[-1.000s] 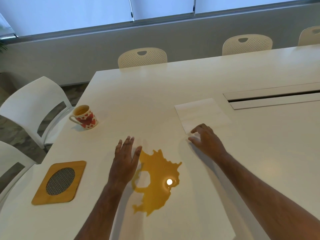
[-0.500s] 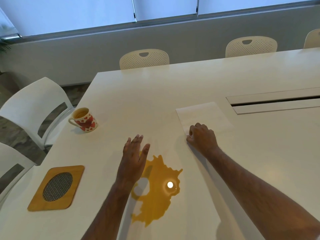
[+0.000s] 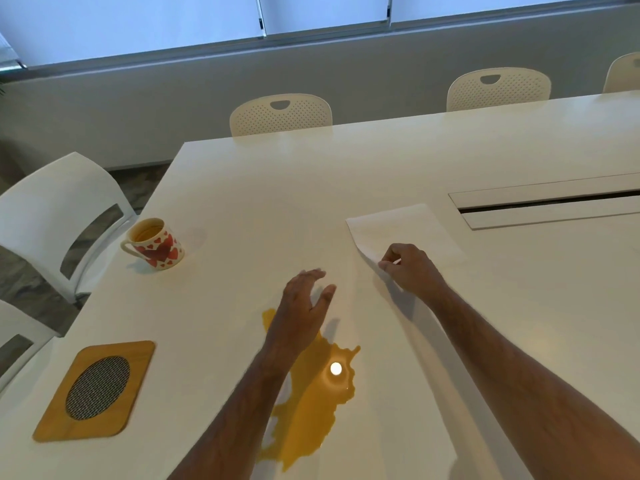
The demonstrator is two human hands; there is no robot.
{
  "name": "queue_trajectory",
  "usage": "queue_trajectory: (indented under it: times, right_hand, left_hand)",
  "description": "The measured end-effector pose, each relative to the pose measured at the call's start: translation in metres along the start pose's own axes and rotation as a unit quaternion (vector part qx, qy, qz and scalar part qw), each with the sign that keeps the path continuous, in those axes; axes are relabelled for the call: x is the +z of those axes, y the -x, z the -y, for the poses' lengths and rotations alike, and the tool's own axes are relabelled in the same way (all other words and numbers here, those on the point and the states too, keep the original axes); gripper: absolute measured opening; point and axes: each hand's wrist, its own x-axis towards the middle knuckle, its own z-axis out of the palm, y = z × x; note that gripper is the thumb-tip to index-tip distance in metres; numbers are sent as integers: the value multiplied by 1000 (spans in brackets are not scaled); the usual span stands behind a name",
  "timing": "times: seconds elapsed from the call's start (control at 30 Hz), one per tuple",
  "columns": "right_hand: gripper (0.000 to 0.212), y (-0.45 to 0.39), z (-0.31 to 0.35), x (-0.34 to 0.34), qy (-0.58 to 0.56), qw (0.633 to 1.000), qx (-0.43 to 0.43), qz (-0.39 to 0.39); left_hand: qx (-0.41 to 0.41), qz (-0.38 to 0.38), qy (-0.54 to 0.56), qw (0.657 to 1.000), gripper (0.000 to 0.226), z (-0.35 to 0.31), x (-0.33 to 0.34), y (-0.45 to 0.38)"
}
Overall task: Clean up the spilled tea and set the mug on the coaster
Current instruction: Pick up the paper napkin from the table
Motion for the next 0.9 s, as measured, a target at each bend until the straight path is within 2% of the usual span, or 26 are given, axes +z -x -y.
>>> queue_trajectory:
  times: [0.1,0.3,0.37,0.5,0.67,0.77,0.9]
  right_hand:
    - [17,-3,-3,-3,-40,999,6,3]
    - [13,-6,-11,-4,-46,999,-10,16]
    - [12,-8,-14,-2,-51,998,-13,19]
    - [12,-8,-17,-1,-56,998,-12,15]
    - [11,-6,-21,2,-47,999,-17,10]
    - [10,-6,-21,2,-50,998,-21,10]
    - [7,-6,-22,0,-60,998,-20,13]
  left_hand:
    - [-15,24,93,995,33,-19,18,-20]
    - [-45,68,137,987,25,-41,47,-62]
    - [-44,65,90,993,27,-40,54,-74]
    - [30,79,-33,996,32,-35,60,-90]
    - [157,135,-157,965,24,-32,60,-103]
    - [215,130,-185,950,17,-34,62,-105]
    - [242,109,-191,945,15,-35,65,-108]
